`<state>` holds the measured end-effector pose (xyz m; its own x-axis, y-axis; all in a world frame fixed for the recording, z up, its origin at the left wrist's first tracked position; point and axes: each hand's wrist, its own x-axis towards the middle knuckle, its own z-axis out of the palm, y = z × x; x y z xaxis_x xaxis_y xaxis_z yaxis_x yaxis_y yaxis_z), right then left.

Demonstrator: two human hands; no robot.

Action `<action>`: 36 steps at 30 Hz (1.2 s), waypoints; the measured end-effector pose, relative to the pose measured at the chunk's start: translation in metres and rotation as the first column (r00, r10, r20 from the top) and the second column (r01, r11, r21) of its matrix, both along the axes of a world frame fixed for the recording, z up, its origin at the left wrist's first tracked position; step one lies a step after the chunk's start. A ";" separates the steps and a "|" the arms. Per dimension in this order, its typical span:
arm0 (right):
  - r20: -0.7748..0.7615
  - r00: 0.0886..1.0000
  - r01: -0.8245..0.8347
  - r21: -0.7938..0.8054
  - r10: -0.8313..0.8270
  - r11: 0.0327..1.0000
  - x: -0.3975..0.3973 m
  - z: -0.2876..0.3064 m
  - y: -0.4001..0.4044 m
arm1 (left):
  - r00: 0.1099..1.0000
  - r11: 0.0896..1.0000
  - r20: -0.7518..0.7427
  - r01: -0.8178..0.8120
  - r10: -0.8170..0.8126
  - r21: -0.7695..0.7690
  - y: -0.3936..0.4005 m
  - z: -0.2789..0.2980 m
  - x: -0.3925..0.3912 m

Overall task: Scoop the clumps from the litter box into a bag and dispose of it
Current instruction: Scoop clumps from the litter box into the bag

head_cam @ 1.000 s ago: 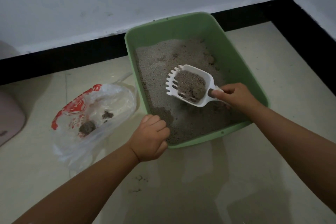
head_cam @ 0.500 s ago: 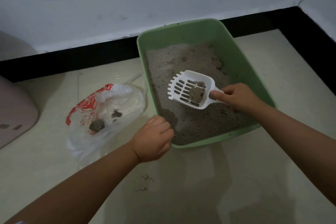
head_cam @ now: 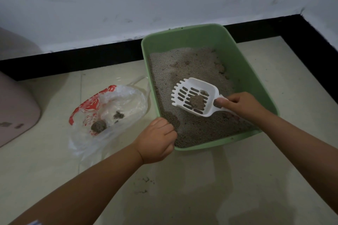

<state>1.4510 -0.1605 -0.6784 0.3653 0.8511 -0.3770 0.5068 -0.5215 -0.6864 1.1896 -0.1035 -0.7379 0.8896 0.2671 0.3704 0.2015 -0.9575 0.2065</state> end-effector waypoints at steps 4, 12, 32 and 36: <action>0.013 0.997 -0.070 0.015 0.070 0.997 -0.004 0.001 0.002 | 1.000 1.000 -0.005 -0.004 0.004 0.007 -0.001 0.000 0.000; -0.024 0.999 -0.029 0.023 0.030 0.999 -0.008 0.002 -0.004 | 1.000 0.999 0.017 -0.019 0.018 0.042 -0.003 -0.003 -0.003; 0.225 0.840 -0.491 -0.075 0.494 0.868 -0.113 0.021 0.048 | 0.258 0.152 -0.522 -0.959 0.813 -0.238 0.061 0.027 -0.146; 0.342 0.768 -0.529 -0.140 0.542 0.837 -0.144 0.026 0.072 | 0.307 0.151 -0.489 -0.931 0.816 -0.334 0.064 0.029 -0.142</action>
<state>1.3069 -0.0885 -0.6528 -0.0330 0.9382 -0.3446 0.9133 -0.1117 -0.3916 1.0474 -0.0396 -0.7093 -0.0487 0.9730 -0.2255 0.9119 0.1354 0.3874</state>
